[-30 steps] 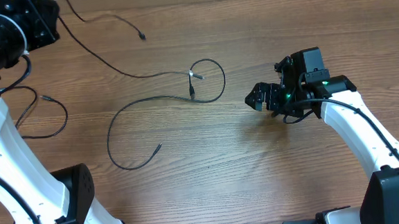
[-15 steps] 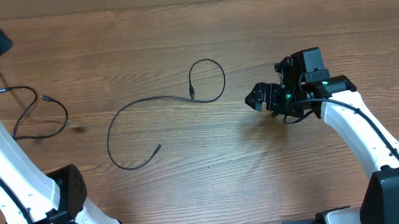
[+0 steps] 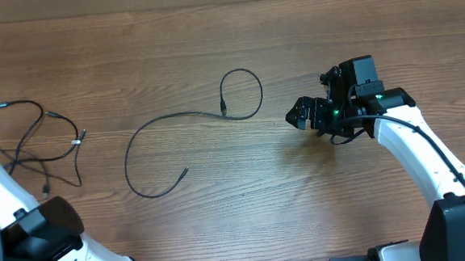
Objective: Untangle cables
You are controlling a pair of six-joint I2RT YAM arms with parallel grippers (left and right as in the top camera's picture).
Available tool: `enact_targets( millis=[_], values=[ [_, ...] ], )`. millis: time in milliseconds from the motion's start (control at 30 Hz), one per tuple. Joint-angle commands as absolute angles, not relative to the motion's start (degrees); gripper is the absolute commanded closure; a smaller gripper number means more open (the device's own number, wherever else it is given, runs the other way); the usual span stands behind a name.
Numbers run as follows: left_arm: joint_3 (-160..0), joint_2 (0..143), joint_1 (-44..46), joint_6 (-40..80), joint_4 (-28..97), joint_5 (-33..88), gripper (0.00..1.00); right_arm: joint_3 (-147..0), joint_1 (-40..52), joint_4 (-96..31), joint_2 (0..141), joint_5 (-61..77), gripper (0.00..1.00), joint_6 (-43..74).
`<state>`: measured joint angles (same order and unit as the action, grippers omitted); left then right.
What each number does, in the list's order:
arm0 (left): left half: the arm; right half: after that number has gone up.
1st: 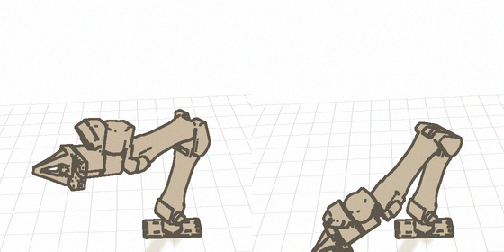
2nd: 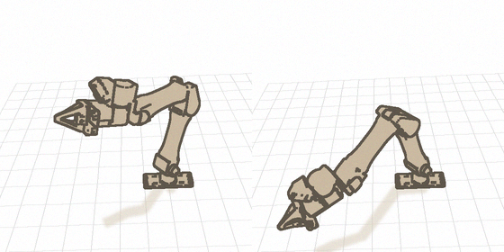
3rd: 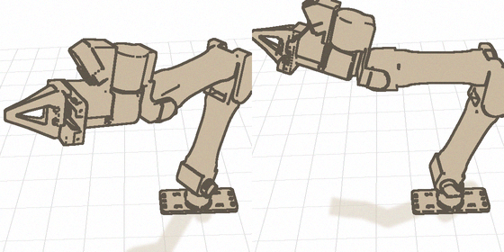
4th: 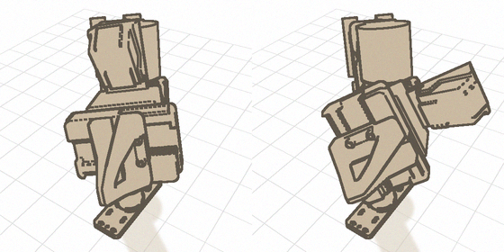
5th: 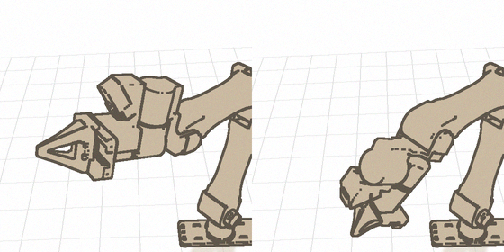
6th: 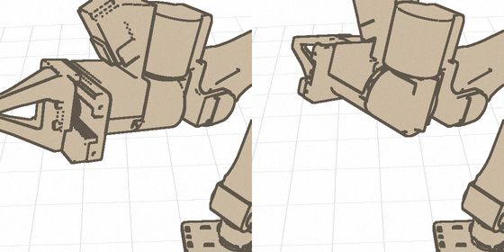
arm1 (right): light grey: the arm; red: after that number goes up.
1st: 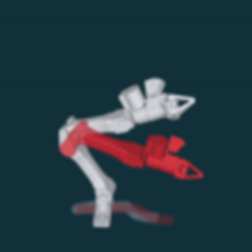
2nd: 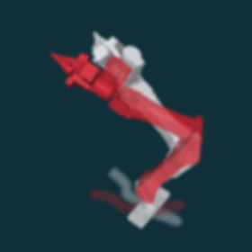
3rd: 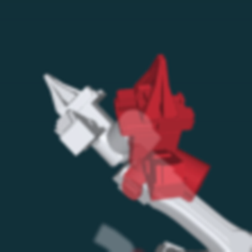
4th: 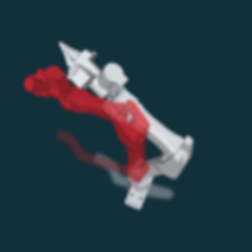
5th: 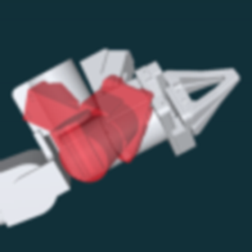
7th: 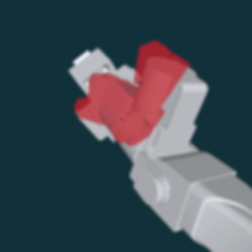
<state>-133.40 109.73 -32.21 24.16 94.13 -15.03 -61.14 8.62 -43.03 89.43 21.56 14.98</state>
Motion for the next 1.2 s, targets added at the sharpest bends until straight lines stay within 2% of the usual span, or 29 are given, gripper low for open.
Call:
enact_targets(
  millis=[0, 467, 667, 733, 767, 833, 900, 1033, 1167],
  values=[
    [-130.2, 109.5, -33.8, 25.8, 92.5, -14.1, 0.96, -62.2, 8.6, -42.7, 89.2, 21.1, 0.0, 15.0],
    [-127.6, 109.5, -34.8, 28.4, 84.3, -24.3, 0.96, -62.2, 8.6, -42.9, 89.2, 21.0, 0.0, 15.0],
    [-127.6, 109.5, -35.7, 28.8, 82.8, -24.3, 0.95, -62.2, 8.6, -43.0, 89.2, 21.0, 0.0, 15.0],
    [-127.6, 109.5, -35.7, 28.8, 83.3, -23.4, 0.73, -62.2, 8.6, -42.9, 89.2, 21.0, 0.0, 15.0],
    [-127.6, 109.5, -35.7, 28.7, 84.1, -21.6, 0.46, -62.2, 8.6, -42.9, 89.2, 21.0, 0.0, 15.0],
    [-127.6, 109.5, -35.7, 28.8, 85.2, -18.3, 0.34, -62.2, 8.6, -42.9, 89.2, 21.0, 0.0, 15.0],
    [-127.6, 109.5, -35.6, 28.6, 85.9, -13.4, 0.3, -62.2, 8.6, -42.9, 89.2, 21.0, 0.0, 15.0],
    [-126.9, 109.6, -33.8, 26.1, 86.5, 1.9, 0.32, -62.2, 8.6, -42.9, 89.2, 21.0, 0.0, 15.0],
    [-124.2, 109.6, -30.0, 23.5, 87.0, 3.9, 0.32, -62.2, 8.6, -42.9, 89.2, 21.0, 0.0, 15.0]
  ],
)
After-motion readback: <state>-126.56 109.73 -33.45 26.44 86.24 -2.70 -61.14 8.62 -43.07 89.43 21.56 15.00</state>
